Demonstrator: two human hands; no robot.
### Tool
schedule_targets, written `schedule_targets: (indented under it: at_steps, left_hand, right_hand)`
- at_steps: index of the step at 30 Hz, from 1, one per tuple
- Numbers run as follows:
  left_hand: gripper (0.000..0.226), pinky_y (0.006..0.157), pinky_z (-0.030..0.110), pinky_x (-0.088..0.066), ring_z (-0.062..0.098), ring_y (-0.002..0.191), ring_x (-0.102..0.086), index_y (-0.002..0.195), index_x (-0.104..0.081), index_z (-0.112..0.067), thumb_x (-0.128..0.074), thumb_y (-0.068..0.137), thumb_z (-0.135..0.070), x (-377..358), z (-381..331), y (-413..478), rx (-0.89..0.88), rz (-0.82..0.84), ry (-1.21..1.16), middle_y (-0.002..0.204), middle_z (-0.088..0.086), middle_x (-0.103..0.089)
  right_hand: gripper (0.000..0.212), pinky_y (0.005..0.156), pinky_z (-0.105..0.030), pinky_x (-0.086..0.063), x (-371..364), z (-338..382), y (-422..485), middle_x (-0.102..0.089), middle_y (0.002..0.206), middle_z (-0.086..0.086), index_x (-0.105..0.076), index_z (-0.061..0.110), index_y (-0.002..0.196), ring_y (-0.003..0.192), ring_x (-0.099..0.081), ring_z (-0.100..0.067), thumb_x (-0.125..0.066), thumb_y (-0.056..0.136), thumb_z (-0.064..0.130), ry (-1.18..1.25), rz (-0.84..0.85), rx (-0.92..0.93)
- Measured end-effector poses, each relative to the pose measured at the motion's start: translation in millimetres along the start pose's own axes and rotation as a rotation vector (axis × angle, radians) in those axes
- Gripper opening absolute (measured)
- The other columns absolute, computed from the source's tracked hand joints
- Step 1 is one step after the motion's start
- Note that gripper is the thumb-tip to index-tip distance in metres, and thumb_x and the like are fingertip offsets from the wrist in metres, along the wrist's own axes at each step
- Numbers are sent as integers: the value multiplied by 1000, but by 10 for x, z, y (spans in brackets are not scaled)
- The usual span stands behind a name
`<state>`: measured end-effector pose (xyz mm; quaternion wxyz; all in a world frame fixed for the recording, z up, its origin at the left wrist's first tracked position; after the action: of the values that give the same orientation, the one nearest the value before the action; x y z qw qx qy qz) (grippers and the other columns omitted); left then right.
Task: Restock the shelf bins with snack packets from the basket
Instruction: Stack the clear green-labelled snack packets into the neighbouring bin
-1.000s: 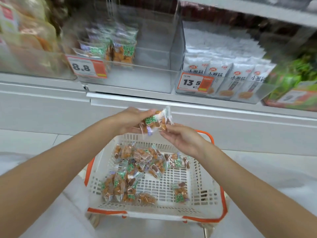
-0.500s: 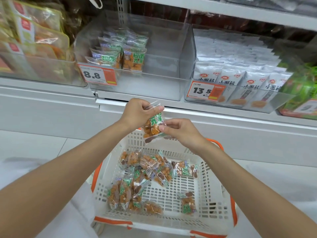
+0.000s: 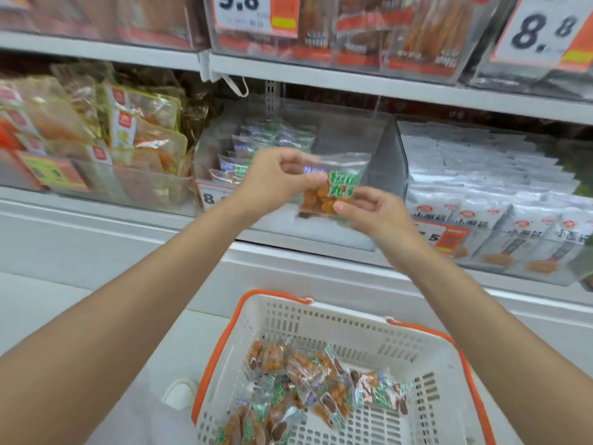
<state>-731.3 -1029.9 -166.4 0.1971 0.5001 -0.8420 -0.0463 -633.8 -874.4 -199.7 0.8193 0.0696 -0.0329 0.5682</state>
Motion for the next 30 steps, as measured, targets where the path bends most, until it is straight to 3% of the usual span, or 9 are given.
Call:
schedule_targets:
  at_steps: [4,8,11,14,16,19,23,27,30]
  left_hand:
    - [32,80,36,-57,17,83,-70,108,-67,-10,-80,79,-15,286,-37,571,-45,46,138,94,12,-74]
    - [29,91,38,-54,17,94,-67,98,-67,-17,-83,75,-27,437,305,931,10,164,530,98,2,-71]
    - [28,87,31,-52,14,94,-64,97,-73,-16,-81,77,-33,455,522,1012,29,219,719,99,-4,-69]
    - [32,82,31,-52,13,90,-62,101,-74,-16,-81,76,-35,474,664,1058,33,179,752,91,-8,-65]
    - [35,78,30,-52,12,85,-62,104,-73,-16,-82,76,-34,477,736,1067,34,140,736,87,-7,-64]
    - [37,73,25,-49,10,80,-61,107,-71,-16,-82,75,-33,483,808,1053,33,72,691,87,-5,-65]
    - [34,70,25,-47,10,79,-61,102,-69,-17,-83,74,-30,496,833,1036,33,24,677,86,-4,-67]
    - [35,76,29,-53,12,82,-63,102,-70,-16,-85,73,-29,499,812,1028,47,25,670,90,-2,-69]
    - [36,76,28,-51,13,83,-62,104,-69,-16,-84,74,-29,498,788,1013,53,36,679,94,-1,-69]
  right_hand:
    - [16,65,-11,-47,-110,243,564,-71,84,9,-72,18,98,67,-63,6,-75,84,10,-159,-10,83]
    - [19,58,-18,-42,-318,34,997,-63,69,2,-73,11,91,58,-52,-8,-82,77,20,-457,64,-122]
    - [34,52,-10,-45,-423,-66,1185,-65,83,-2,-71,5,105,63,-56,-9,-81,79,25,-655,157,-235]
    - [41,64,-22,-47,-499,-93,1276,-65,88,-4,-69,-1,110,76,-61,-16,-78,82,28,-776,198,-266]
    - [32,63,-24,-47,-538,-138,1346,-62,81,-1,-69,4,100,77,-58,-17,-79,80,27,-778,185,-295]
    - [44,85,-33,-56,-562,-225,1435,-68,99,-8,-63,2,109,92,-67,-22,-84,75,20,-668,145,-349]
    - [44,72,-31,-59,-607,-239,1450,-63,86,-5,-55,3,108,72,-66,-16,-83,74,7,-530,120,-374]
    - [62,88,-40,-57,-639,-261,1460,-63,109,-10,-53,1,120,96,-68,-25,-87,69,10,-541,111,-359]
    - [62,85,-32,-56,-613,-265,1454,-63,112,-10,-53,0,122,97,-66,-23,-86,71,13,-584,141,-376]
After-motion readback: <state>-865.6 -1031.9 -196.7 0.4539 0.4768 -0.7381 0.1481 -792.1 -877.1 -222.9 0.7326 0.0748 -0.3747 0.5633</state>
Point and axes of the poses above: each hand's wrist, its own y-axis towards the middle knuckle, its own x-axis out of the back of the hand, z = x × y, the point moved 2 cm from there along y, towards the middle knuckle
